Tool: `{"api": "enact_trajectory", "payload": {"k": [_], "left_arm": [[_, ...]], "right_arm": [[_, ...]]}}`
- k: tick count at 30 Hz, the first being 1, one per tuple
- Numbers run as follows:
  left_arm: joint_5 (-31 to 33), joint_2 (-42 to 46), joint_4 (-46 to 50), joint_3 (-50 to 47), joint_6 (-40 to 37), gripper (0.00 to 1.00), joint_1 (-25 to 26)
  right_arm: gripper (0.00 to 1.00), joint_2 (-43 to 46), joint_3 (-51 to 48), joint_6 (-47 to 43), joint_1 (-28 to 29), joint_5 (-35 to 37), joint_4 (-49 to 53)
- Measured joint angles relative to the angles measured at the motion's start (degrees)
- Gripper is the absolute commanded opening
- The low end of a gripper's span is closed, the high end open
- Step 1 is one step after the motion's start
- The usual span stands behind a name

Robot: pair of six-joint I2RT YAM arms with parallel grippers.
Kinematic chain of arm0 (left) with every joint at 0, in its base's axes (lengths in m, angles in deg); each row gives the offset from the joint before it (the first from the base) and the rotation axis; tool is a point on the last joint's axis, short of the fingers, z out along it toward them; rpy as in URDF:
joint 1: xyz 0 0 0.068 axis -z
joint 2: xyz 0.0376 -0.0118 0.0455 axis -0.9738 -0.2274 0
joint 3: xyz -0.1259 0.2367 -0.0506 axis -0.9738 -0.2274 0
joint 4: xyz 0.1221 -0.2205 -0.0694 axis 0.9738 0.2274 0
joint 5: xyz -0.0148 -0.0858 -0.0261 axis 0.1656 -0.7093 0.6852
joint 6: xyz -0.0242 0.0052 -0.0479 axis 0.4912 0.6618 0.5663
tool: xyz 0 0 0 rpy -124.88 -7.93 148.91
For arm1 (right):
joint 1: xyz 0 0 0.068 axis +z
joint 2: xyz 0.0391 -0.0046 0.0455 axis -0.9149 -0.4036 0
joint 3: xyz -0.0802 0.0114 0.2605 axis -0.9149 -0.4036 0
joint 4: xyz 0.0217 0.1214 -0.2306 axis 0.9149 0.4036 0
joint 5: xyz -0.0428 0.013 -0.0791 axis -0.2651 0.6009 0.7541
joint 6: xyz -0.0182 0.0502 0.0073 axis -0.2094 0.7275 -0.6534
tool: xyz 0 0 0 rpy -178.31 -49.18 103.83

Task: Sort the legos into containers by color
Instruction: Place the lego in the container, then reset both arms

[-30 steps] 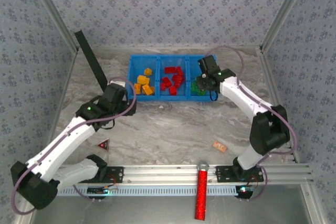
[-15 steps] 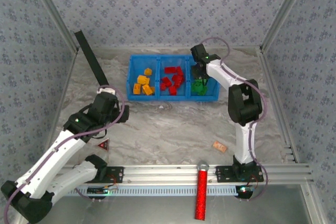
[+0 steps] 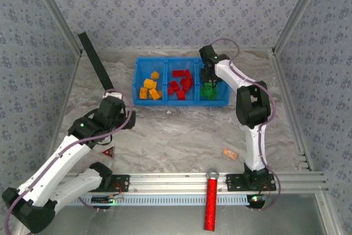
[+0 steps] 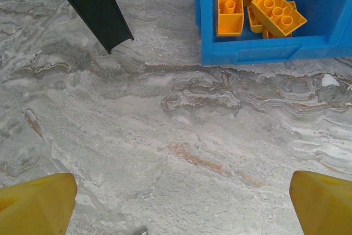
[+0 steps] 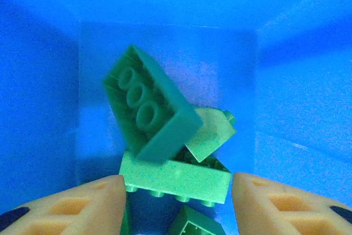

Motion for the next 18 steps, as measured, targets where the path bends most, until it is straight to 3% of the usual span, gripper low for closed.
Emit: {"api": "enact_trajectory", "payload": {"k": [3, 6, 12, 18], "left_arm": [[1.84, -0.07, -0.94, -0.17, 0.00, 0.99, 0.00], [5.60, 0.02, -3.10, -1.31, 0.00, 0.99, -0.31], [16.92, -2.71, -12.39, -6.21, -0.09, 0.99, -5.44], [21.22, -13.11, -29.59, -13.27, -3.34, 0.99, -13.46]], "right_arm": [[0.76, 3.54, -1.46, -0.85, 0.17, -0.09, -0.07], [0.94, 10.27, -4.85, -2.32, 0.39, -0.31, -0.90], [0.97, 28.48, -16.90, -4.48, 0.92, 0.31, -5.64], [0.97, 42.62, -37.22, -3.85, -0.83, 1.68, -12.76]]}}
